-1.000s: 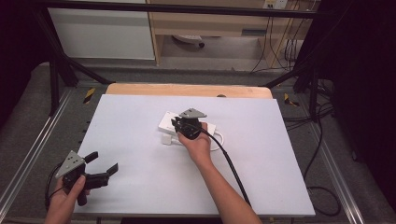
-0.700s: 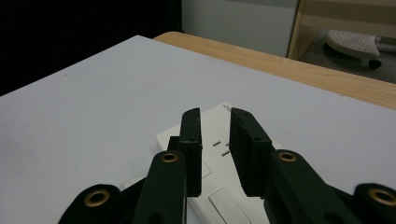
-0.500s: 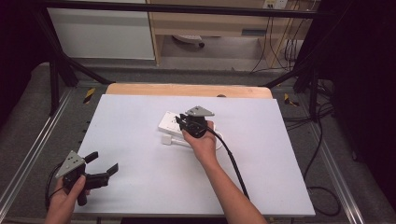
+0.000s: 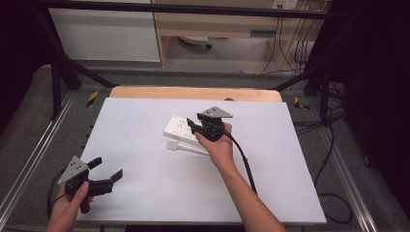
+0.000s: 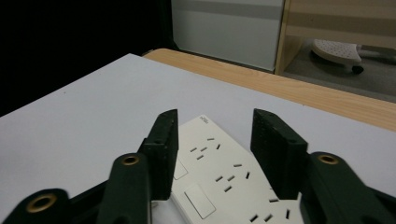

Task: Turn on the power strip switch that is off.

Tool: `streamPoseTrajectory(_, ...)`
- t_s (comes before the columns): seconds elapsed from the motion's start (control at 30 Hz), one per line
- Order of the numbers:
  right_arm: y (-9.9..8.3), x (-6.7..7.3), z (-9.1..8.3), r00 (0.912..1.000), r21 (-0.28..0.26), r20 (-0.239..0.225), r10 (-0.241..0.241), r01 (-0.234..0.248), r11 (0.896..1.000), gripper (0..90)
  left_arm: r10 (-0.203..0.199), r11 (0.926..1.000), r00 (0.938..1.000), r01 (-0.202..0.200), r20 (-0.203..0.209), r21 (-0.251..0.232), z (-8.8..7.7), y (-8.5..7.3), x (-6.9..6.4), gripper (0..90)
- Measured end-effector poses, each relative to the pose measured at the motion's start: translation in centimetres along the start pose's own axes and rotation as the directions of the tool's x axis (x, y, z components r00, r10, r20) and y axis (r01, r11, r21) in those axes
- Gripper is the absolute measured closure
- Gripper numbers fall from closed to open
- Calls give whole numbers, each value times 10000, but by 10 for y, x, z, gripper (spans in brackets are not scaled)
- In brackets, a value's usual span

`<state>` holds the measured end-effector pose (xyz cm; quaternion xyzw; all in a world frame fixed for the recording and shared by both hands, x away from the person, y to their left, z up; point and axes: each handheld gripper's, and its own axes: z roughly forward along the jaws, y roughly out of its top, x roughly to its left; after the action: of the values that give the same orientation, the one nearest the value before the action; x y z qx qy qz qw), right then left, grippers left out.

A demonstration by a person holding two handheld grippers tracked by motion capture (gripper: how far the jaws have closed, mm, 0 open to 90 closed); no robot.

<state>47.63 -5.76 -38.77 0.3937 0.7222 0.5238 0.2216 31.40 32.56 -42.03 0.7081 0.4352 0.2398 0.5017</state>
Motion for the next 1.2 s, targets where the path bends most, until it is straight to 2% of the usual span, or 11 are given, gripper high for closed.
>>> streamPoseTrajectory(0.1,2,-5,-8,9999,34,-35,161,-161,9999,426,-9,10000,10000,9,-10,5,0,0,0,51)
streamPoseTrajectory(0.3,4,-11,-17,9995,-5,-79,318,-318,9995,367,-4,10000,10000,4,-20,30,0,0,0,51)
streamPoseTrajectory(0.47,6,-15,-27,9994,-84,-135,307,-308,9995,321,6,10000,10000,-6,-23,49,0,0,0,51)
streamPoseTrajectory(0.67,7,-20,-36,9996,-116,-46,276,-276,9996,212,21,10000,10000,-20,-40,60,1,0,-1,51)
streamPoseTrajectory(0.73,6,-23,-41,9994,-75,5,360,-360,9993,153,28,10000,10000,-28,-43,67,1,0,-1,51)
streamPoseTrajectory(0.93,7,-30,-50,9987,-100,215,457,-455,9989,61,39,10000,10000,-39,-52,80,1,0,-1,51)
streamPoseTrajectory(1.07,7,-36,-58,9983,-218,364,458,-451,9987,38,11,10000,10000,-10,-64,78,1,0,-1,51)
streamPoseTrajectory(1.2,6,-40,-66,9956,-278,834,421,-399,9988,42,26,10000,10000,-25,-68,96,1,0,-2,51)
